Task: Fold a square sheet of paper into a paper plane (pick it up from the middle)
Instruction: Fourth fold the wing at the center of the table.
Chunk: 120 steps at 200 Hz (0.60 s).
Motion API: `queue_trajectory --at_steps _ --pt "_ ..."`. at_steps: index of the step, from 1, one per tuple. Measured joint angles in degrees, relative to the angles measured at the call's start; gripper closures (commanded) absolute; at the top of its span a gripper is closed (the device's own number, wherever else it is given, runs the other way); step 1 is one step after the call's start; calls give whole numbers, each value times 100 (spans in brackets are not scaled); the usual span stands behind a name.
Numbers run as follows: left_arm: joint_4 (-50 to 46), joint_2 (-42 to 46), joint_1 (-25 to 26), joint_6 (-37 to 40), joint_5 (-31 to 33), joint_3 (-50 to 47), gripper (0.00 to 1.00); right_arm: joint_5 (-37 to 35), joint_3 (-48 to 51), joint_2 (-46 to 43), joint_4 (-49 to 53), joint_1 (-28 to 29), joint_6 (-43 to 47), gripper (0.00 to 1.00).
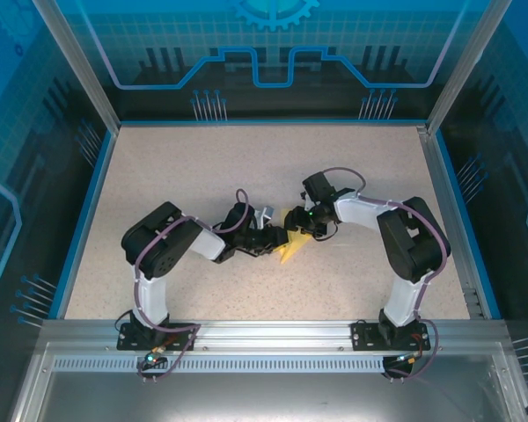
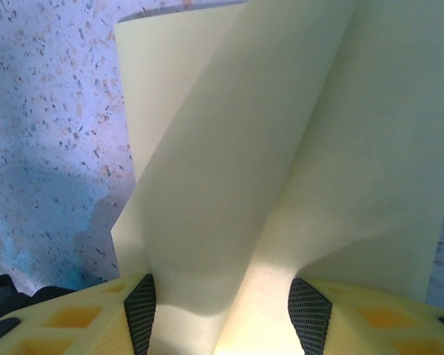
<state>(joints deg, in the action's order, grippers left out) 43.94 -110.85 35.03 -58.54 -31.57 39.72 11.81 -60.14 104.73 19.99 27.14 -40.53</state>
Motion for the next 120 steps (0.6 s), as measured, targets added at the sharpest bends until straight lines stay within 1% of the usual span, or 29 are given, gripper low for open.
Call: queue_trajectory --at_steps 26,63,79,100,120 --pt "-87 321 -2 17 28 -234 67 -74 -44 24 55 26 -87 43" --pt "-702 1099 -4 271 293 -474 68 -94 -85 48 98 33 -195 42" --pt "-815 1366 -4 387 372 -498 68 -94 -101 61 109 35 -243 42" --pt "-824 1482 22 518 380 -494 69 -94 -105 63 109 35 -323 41" --pt "-946 1460 111 640 380 -461 73 -92 -107 63 105 35 -369 41"
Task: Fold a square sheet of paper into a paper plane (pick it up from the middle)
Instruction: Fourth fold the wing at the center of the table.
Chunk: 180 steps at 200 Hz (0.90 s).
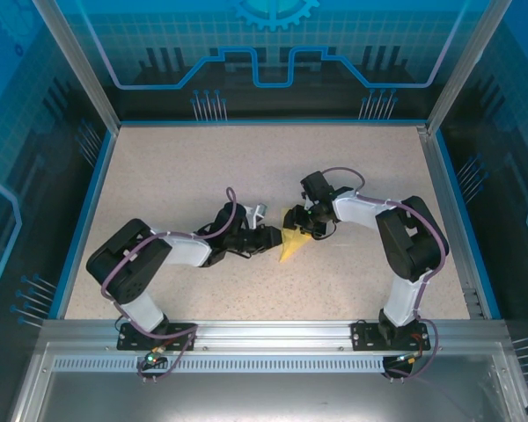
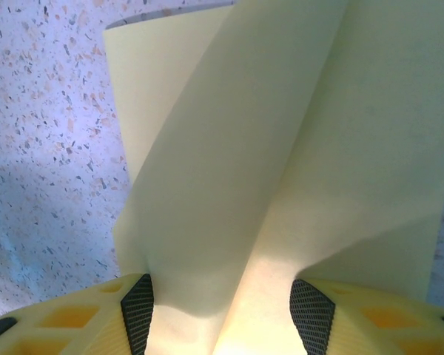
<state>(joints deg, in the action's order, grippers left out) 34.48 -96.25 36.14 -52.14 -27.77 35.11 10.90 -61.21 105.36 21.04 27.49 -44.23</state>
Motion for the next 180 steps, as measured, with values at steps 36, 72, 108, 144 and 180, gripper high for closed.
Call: queue_trajectory --at_steps 36,72,108,144,180 --pt "-61 -245 59 131 -13 157 79 4 -15 11 2 0 -83 40" --pt "-74 -546 68 162 -61 323 81 20 -66 39 44 0 -125 38" --pt "-83 -662 85 177 -122 417 79 22 -107 66 98 0 -149 37" --pt "-133 -772 90 278 -144 584 78 22 -153 96 151 0 -192 36" --pt "-319 -815 90 313 -144 634 78 22 -219 136 227 0 -234 37"
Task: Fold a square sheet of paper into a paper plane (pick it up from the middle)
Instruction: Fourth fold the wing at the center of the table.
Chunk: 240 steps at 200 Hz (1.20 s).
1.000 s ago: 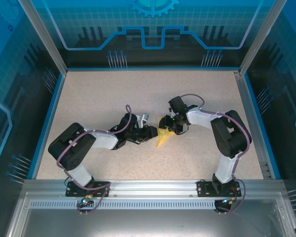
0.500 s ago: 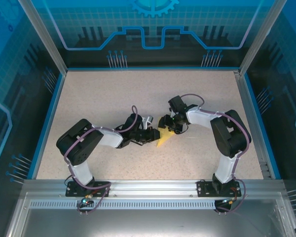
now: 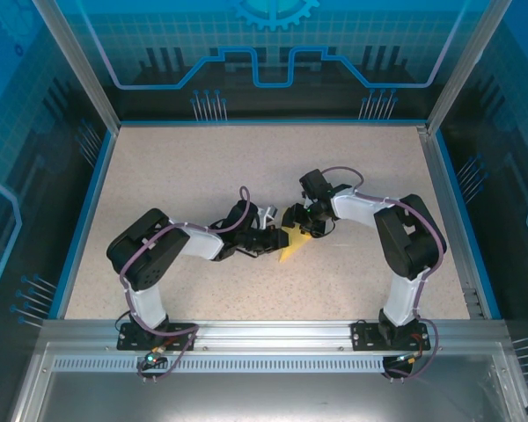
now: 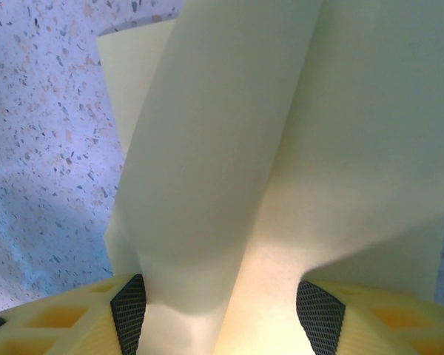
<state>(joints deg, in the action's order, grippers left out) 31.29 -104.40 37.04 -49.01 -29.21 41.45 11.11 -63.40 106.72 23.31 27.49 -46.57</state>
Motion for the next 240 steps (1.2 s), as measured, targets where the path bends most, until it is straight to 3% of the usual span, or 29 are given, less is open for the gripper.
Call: queue_trajectory --at_steps 240 --pt "-452 -111 0 164 293 52 83 -42 -155 127 216 -2 -17 40"
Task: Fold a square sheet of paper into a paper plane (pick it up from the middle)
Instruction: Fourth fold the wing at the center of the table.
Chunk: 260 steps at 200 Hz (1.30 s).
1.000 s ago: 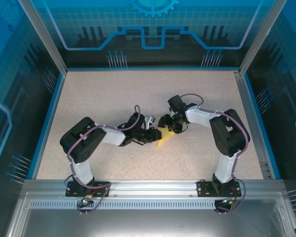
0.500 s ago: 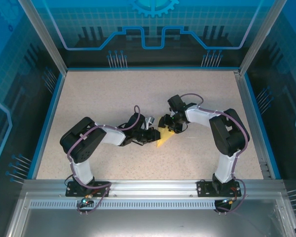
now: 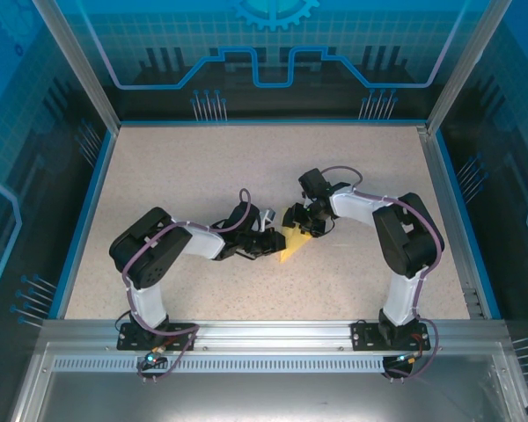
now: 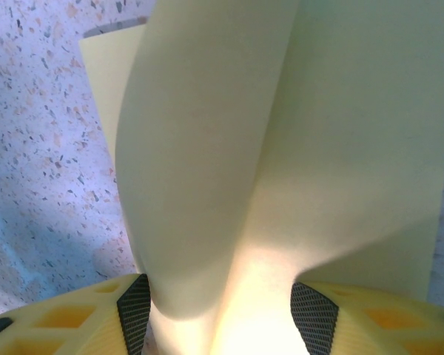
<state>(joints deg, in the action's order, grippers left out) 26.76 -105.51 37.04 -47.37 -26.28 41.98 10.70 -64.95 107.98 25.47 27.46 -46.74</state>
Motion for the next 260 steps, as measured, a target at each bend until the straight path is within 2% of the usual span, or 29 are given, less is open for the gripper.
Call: queue_trajectory --at_steps 260 --pt "-407 -57 7 85 149 138 86 -9 -184 114 232 2 4 40"
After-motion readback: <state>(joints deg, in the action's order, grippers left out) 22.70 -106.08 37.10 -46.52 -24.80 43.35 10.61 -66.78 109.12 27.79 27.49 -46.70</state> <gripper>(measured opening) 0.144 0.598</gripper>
